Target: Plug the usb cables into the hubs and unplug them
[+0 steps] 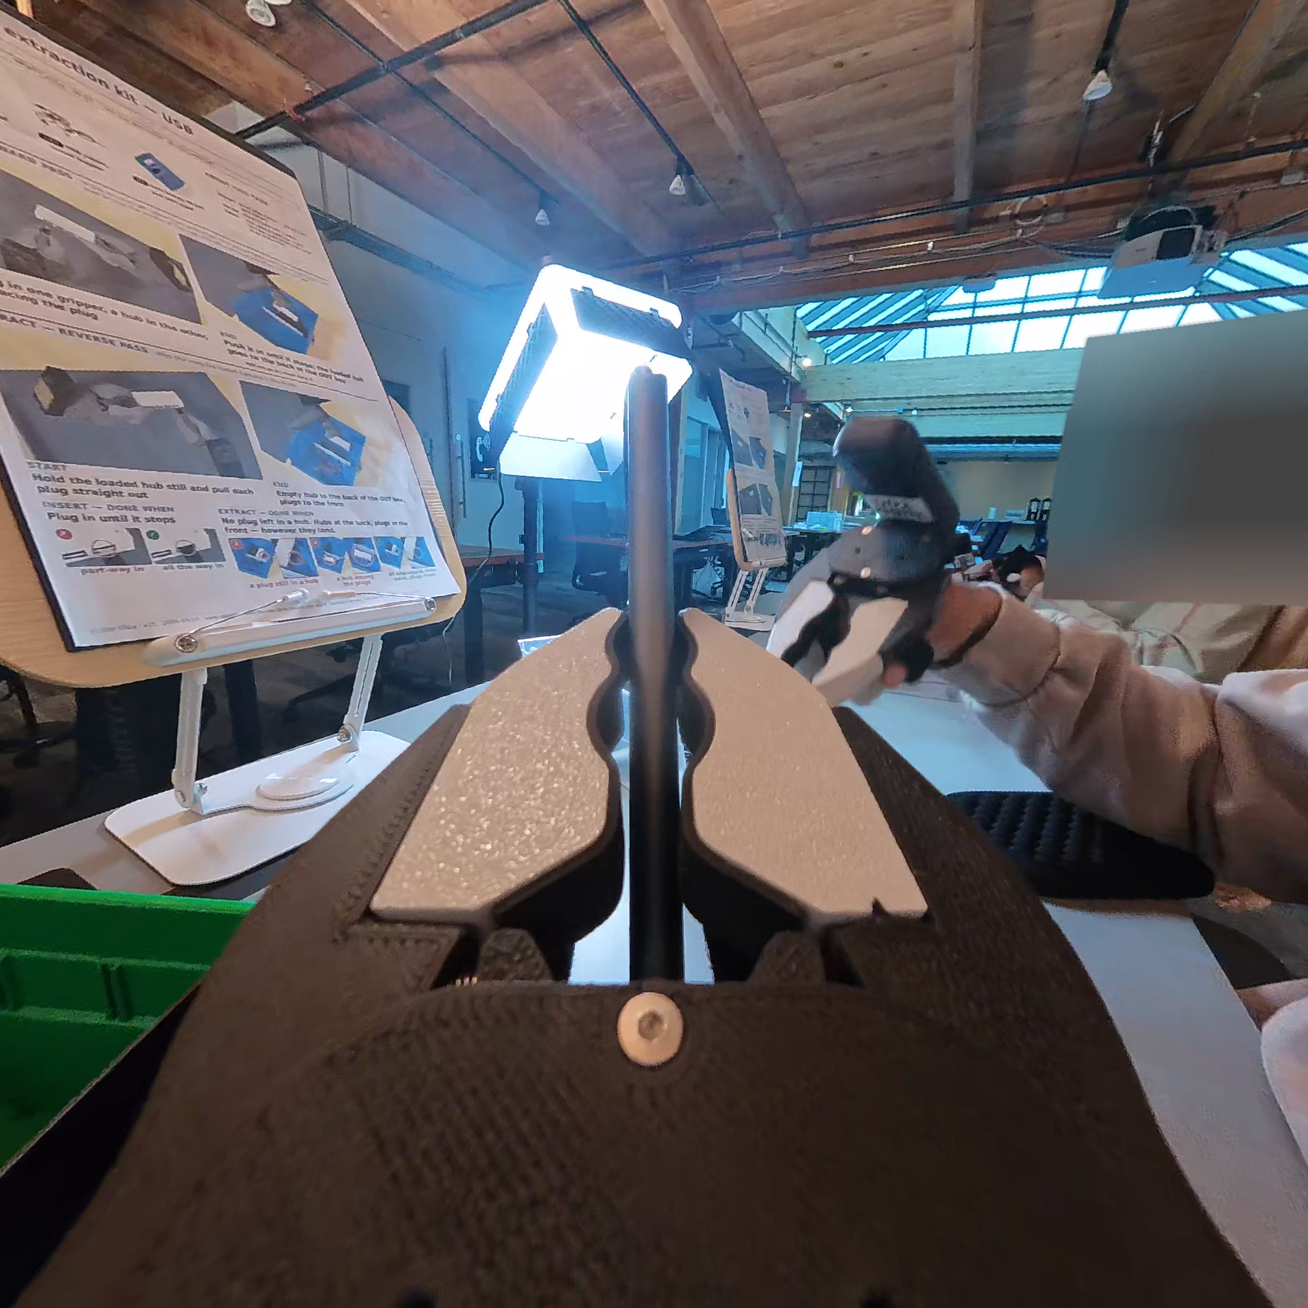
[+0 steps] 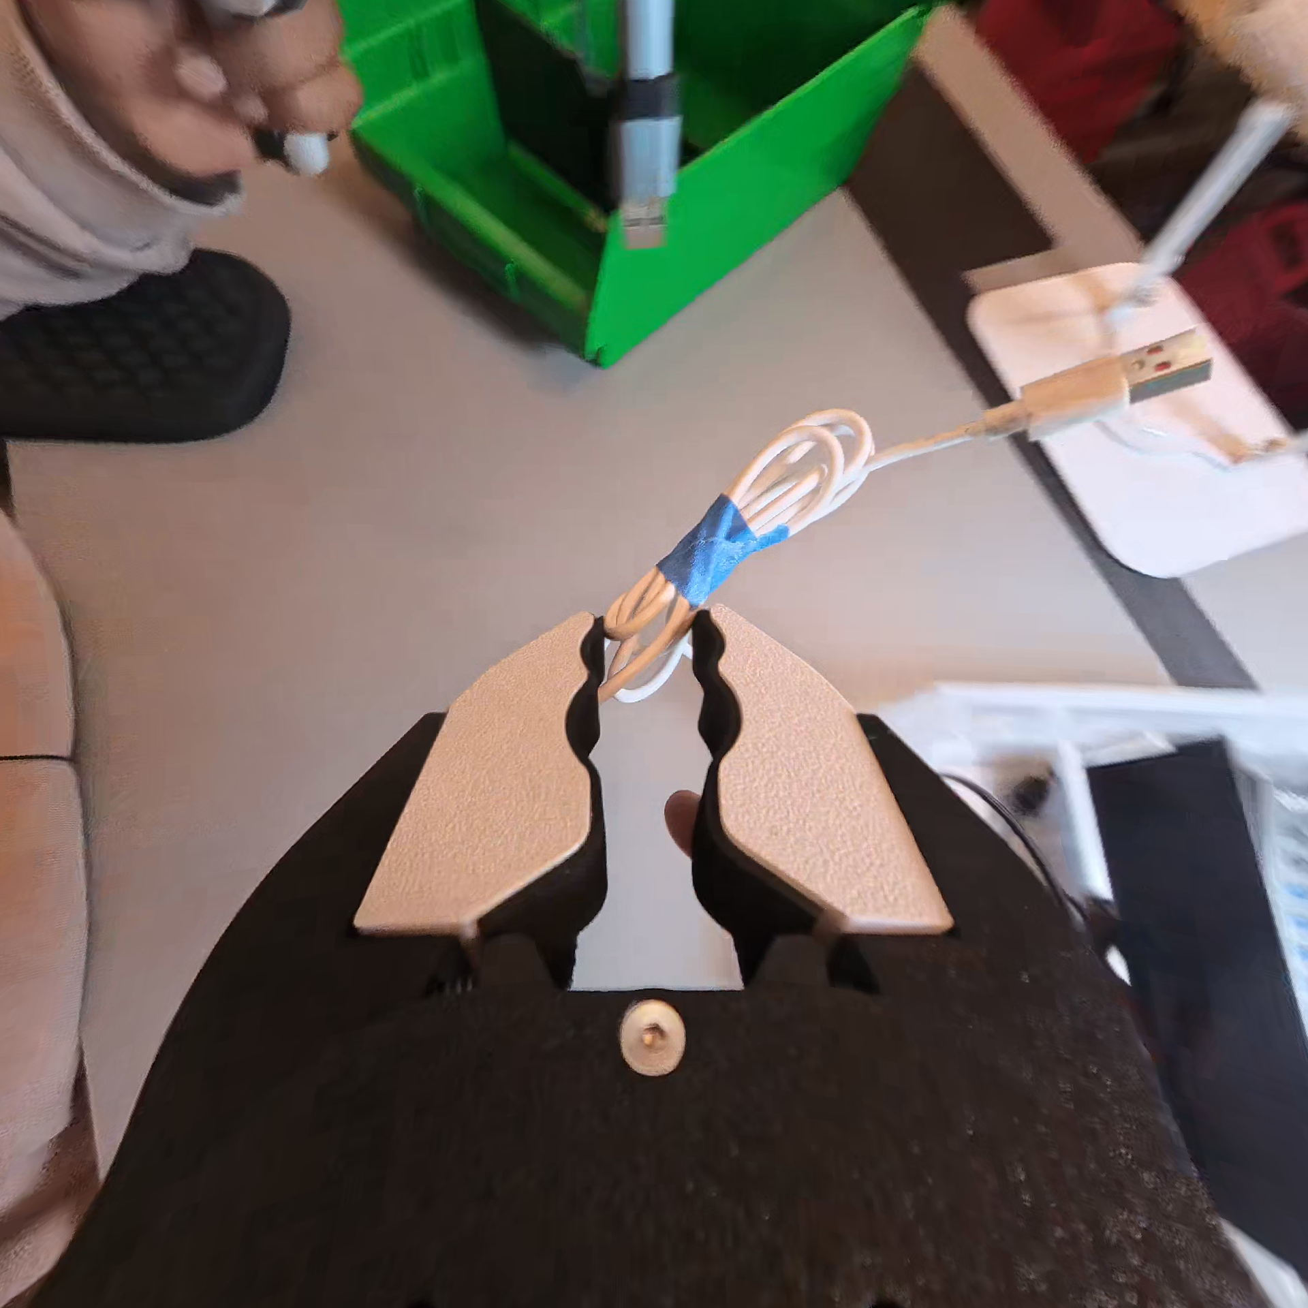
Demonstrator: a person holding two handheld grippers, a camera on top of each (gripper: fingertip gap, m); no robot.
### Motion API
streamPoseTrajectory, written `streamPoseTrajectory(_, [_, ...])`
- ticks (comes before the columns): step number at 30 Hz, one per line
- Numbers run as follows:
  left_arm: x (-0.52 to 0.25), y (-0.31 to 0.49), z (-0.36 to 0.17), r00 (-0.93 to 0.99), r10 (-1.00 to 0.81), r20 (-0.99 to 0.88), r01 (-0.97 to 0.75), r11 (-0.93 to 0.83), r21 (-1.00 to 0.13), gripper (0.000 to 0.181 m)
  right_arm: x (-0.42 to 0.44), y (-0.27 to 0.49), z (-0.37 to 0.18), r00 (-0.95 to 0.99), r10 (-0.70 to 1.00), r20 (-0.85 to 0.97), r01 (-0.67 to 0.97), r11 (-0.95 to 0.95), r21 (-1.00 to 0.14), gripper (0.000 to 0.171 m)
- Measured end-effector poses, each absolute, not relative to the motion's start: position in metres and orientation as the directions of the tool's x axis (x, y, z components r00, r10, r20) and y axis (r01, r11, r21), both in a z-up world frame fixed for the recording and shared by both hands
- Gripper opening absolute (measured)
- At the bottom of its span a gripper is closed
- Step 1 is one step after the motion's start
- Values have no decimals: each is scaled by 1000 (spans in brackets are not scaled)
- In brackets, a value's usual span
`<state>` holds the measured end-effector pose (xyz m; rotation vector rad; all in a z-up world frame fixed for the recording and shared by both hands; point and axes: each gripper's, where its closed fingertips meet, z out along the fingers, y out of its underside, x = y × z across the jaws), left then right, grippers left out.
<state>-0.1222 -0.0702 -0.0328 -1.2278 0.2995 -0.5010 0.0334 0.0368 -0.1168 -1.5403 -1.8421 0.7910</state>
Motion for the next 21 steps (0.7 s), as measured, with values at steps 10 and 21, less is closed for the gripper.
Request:
streamPoseTrajectory(10, [-106,-62,-49,837,-545,48,182,195,-964,11,110,155,-153,209,971,120,709,-66,-702,24])
streamPoseTrajectory(21, [-92,-58,-63,809,-586,56,174,148,-974,11,120,185,-159,309,931,196,674,-69,-736,27])
